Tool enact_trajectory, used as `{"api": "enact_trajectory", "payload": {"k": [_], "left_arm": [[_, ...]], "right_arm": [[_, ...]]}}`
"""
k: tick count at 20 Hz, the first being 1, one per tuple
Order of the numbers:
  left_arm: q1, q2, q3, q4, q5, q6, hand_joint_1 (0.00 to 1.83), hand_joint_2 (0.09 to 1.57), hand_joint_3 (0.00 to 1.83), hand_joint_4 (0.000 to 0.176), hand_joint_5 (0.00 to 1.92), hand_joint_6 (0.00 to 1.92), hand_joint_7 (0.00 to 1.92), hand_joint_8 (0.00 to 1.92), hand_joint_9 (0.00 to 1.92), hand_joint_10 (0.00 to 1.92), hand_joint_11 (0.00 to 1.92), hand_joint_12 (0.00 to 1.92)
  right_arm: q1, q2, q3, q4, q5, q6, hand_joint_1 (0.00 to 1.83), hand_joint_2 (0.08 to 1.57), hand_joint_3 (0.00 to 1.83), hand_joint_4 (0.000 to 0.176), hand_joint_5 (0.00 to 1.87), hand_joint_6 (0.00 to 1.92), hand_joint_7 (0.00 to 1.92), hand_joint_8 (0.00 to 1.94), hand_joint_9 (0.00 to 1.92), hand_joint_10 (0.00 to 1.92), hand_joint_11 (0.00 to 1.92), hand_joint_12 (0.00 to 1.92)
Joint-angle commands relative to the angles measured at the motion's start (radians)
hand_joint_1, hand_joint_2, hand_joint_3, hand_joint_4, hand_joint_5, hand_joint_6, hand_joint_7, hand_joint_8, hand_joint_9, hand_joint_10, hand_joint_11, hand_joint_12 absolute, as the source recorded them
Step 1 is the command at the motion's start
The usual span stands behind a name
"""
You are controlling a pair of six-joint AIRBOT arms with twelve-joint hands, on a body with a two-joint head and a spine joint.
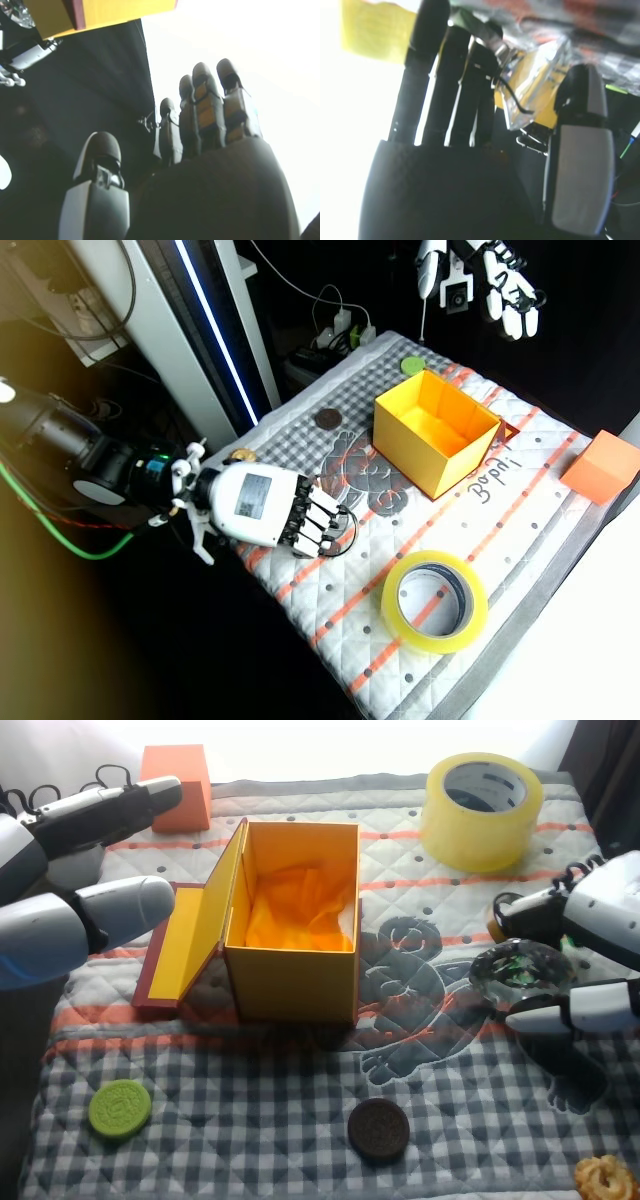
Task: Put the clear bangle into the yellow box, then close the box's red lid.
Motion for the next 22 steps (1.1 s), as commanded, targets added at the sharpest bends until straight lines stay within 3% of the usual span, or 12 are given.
{"api": "enact_trajectory", "payload": {"k": [1, 2, 4, 6, 8, 9, 12, 13, 14, 20, 21, 22], "left_arm": [[-0.008, -0.004, 0.003, 0.009, -0.126, -0.008, 0.19, 1.2, 0.0, 0.176, 0.29, 0.0, 0.36, 0.0, 0.34, 0.0, 0.04, 0.52], [-0.007, -0.006, 0.005, 0.009, -0.127, -0.01, 0.18, 1.2, 0.0, 0.176, 0.29, 0.0, 0.37, 0.0, 0.36, 0.0, 0.03, 0.59], [-0.007, -0.007, 0.007, 0.006, -0.129, -0.011, 0.17, 1.2, 0.0, 0.176, 0.29, 0.0, 0.38, 0.0, 0.36, 0.0, 0.0, 0.63], [-0.008, -0.007, 0.01, 0.003, -0.132, -0.011, 0.2, 1.19, 0.0, 0.176, 0.29, 0.0, 0.38, 0.0, 0.37, 0.0, 0.0, 0.59], [-0.008, -0.007, 0.014, -0.002, -0.131, -0.011, 0.23, 1.19, 0.0, 0.171, 0.31, 0.0, 0.37, 0.0, 0.36, 0.0, 0.0, 0.53], [-0.008, -0.009, 0.018, -0.006, -0.129, -0.011, 0.22, 1.19, 0.0, 0.17, 0.34, 0.0, 0.37, 0.0, 0.36, 0.0, 0.0, 0.59], [-0.01, -0.016, 0.029, -0.024, -0.132, -0.012, 0.2, 1.19, 0.0, 0.176, 0.33, 0.0, 0.35, 0.0, 0.35, 0.0, 0.04, 0.62], [-0.012, -0.017, 0.032, -0.028, -0.134, -0.012, 0.22, 1.2, 0.0, 0.169, 0.34, 0.01, 0.35, 0.0, 0.35, 0.0, 0.05, 0.63], [-0.018, -0.02, 0.038, -0.029, -0.133, -0.012, 0.22, 1.2, 0.0, 0.168, 0.34, 0.0, 0.34, 0.0, 0.35, 0.0, 0.06, 0.63], [-0.029, -0.03, 0.045, -0.035, -0.124, -0.012, 0.24, 1.21, 0.0, 0.172, 0.25, 0.0, 0.25, 0.0, 0.27, 0.0, 0.0, 0.68], [-0.029, -0.03, 0.045, -0.038, -0.124, -0.012, 0.26, 1.21, 0.0, 0.151, 0.29, 0.01, 0.27, 0.01, 0.28, 0.0, 0.0, 0.64], [-0.029, -0.03, 0.045, -0.039, -0.124, -0.012, 0.26, 1.21, 0.0, 0.151, 0.29, 0.01, 0.27, 0.01, 0.28, 0.0, 0.0, 0.64]], "right_arm": [[0.035, 0.017, -0.007, -0.011, 0.184, 0.017, 1.38, 1.1, 0.0, 0.0, 0.88, 0.97, 1.08, 0.77, 1.0, 1.15, 0.72, 1.19], [0.065, 0.02, -0.009, -0.038, 0.218, 0.035, 1.26, 1.13, 0.0, 0.0, 0.84, 1.08, 1.11, 0.88, 1.19, 0.46, 0.91, 1.0], [0.114, 0.019, -0.01, -0.074, 0.263, 0.057, 1.26, 1.12, 0.0, 0.0, 0.86, 1.03, 1.11, 0.91, 1.24, 0.36, 0.9, 1.07], [0.185, 0.002, -0.008, -0.114, 0.28, 0.057, 1.27, 1.1, 0.0, 0.0, 0.9, 0.94, 1.17, 0.84, 1.27, 0.18, 0.73, 1.09], [0.255, -0.036, 0.01, -0.145, 0.278, 0.057, 1.25, 1.09, 0.0, 0.0, 0.93, 0.95, 1.17, 0.79, 1.24, 0.1, 0.75, 1.05], [0.294, -0.059, 0.022, -0.158, 0.274, 0.057, 1.26, 1.08, 0.0, 0.0, 1.01, 0.76, 1.15, 0.87, 1.33, 0.15, 0.82, 1.24], [0.366, -0.138, 0.051, -0.184, 0.228, 0.057, 1.28, 1.07, 0.0, 0.0, 0.97, 0.8, 1.23, 0.73, 1.42, 0.18, 0.96, 1.21], [0.381, -0.17, 0.064, -0.19, 0.204, 0.057, 1.19, 1.1, 0.0, 0.0, 1.0, 0.9, 1.34, 0.37, 1.47, 0.66, 1.18, 1.47], [0.39, -0.203, 0.076, -0.189, 0.182, 0.057, 1.26, 1.07, 0.0, 0.0, 0.96, 0.84, 1.29, 0.58, 1.33, 0.49, 0.9, 1.31], [0.392, -0.281, 0.107, -0.153, 0.109, 0.057, 1.27, 1.09, 0.0, 0.0, 0.91, 0.93, 1.18, 0.8, 1.41, 0.14, 1.0, 1.07], [0.385, -0.282, 0.107, -0.147, 0.105, 0.057, 1.07, 1.17, 0.0, 0.0, 0.85, 1.15, 1.04, 0.39, 1.27, 0.04, 0.8, 1.17], [0.383, -0.284, 0.108, -0.143, 0.102, 0.057, 1.07, 1.17, 0.0, 0.0, 0.85, 1.15, 1.04, 0.39, 1.27, 0.04, 0.8, 1.17]]}}
